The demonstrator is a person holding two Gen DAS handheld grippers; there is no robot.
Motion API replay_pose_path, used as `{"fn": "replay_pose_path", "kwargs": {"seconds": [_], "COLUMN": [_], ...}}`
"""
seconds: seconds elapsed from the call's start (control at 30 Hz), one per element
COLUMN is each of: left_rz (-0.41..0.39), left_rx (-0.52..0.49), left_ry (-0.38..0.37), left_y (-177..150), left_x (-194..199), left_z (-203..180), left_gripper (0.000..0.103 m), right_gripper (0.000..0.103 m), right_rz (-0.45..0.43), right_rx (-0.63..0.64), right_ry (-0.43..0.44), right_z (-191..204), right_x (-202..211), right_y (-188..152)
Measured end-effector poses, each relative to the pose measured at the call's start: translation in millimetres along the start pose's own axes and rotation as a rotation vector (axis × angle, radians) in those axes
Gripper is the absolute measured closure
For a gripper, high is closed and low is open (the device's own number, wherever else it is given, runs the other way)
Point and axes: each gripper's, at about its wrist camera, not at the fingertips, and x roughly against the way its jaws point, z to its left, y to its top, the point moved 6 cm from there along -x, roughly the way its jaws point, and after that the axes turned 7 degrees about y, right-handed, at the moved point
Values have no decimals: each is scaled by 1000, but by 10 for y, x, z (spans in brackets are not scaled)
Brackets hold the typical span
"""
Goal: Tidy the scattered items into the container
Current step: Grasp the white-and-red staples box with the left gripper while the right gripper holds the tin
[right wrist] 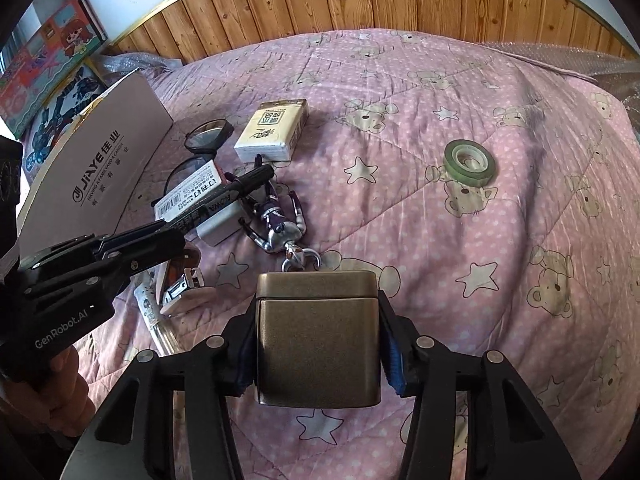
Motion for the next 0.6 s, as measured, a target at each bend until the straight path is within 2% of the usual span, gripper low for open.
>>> {"fn": "replay_pose_path", "kwargs": {"seconds": [0.13, 0.17, 0.2, 0.23, 0.37, 0.47, 0.53, 0.6], "left_rz": [-3, 1, 2, -2, 25, -7, -50, -38], "left_rx": [-12, -13, -10, -2, 35, 65, 39, -12], "left_ry": [4, 14, 34, 48, 35, -29, 12, 74], "left_y": [-8, -8, -5, 10, 135, 285, 359, 354], "left_x": [-3, -29, -57, -81, -148, 17, 82, -45], "left_z": [-13, -8, 11, 32, 96, 179, 234, 245], "left_gripper": [84, 78, 61, 56, 55, 55, 55, 53], "right_gripper": [52, 52, 52, 52, 52, 52, 52, 52], "right_rz": [-4, -3, 1, 6, 26, 31, 27, 25], "right_rx": [-9, -7, -6, -6, -11, -26, -34, -42], "right_ry": [15, 14, 15, 17, 13, 18, 24, 34], "right_z": [74, 90, 110, 120, 98, 54, 31, 21], "right_x": [41, 56, 53, 40, -15, -29, -16, -20], "right_y": [-10, -30, -41, -50, -71, -67, -58, -48]}}
